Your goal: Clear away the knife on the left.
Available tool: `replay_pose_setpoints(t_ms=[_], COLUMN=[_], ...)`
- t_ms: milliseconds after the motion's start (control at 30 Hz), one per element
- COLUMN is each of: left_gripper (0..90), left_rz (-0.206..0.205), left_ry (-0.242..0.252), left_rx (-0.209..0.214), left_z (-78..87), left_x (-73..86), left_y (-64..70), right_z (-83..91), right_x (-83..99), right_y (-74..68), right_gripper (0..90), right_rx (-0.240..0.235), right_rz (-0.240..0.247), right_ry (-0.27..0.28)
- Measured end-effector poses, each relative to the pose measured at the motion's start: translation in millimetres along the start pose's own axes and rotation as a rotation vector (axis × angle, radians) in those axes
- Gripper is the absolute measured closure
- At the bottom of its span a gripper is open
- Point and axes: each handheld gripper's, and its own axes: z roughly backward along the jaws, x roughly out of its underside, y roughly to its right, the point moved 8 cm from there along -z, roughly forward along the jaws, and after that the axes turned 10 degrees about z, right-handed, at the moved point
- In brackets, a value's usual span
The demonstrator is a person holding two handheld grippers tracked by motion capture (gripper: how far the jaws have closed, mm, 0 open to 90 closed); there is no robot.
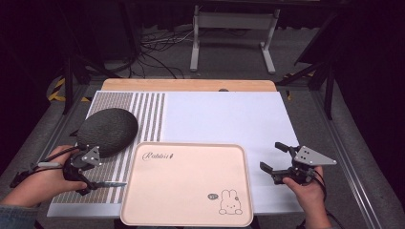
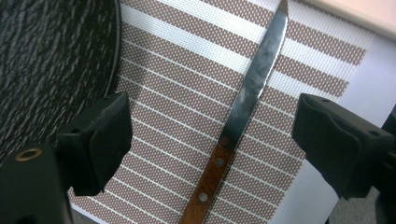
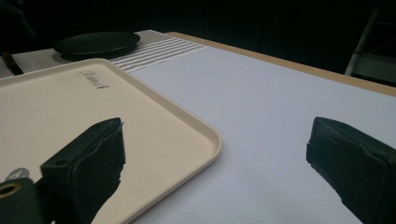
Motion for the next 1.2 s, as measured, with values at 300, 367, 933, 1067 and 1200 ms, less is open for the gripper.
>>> replay_pose_setpoints(t_ms=[300, 367, 933, 1067, 1200], left_gripper=[20.6, 21.8, 68.3, 77.2, 77.7], left_rz=[-0.083, -0.100, -0.256, -0.294, -0.307], left_ry=[-0.059, -0.079, -0.283, -0.330, -0.304], left_rx=[0.043, 0.050, 0.067, 0.049, 0.064], left_z=[-14.3, -16.2, -25.0, -23.5, -26.7], left_x=[4.9, 6.4, 23.1, 25.3, 24.8], left_y=[0.2, 0.3, -1.1, -1.9, -0.2], right_z=[-0.1, -0.2, -4.0, -3.8, -3.7], right_x=[-0.1, 0.3, 3.8, 3.5, 3.1], right_y=[-0.1, -0.2, -6.2, -6.3, -7.0], right_gripper=[5.1, 5.1, 7.4, 7.5, 7.6], right_rx=[-0.005, -0.006, -0.048, -0.048, -0.051], right_rz=[-0.002, -0.003, 0.016, 0.017, 0.018], right_ry=[0.005, 0.003, -0.027, -0.023, -0.021])
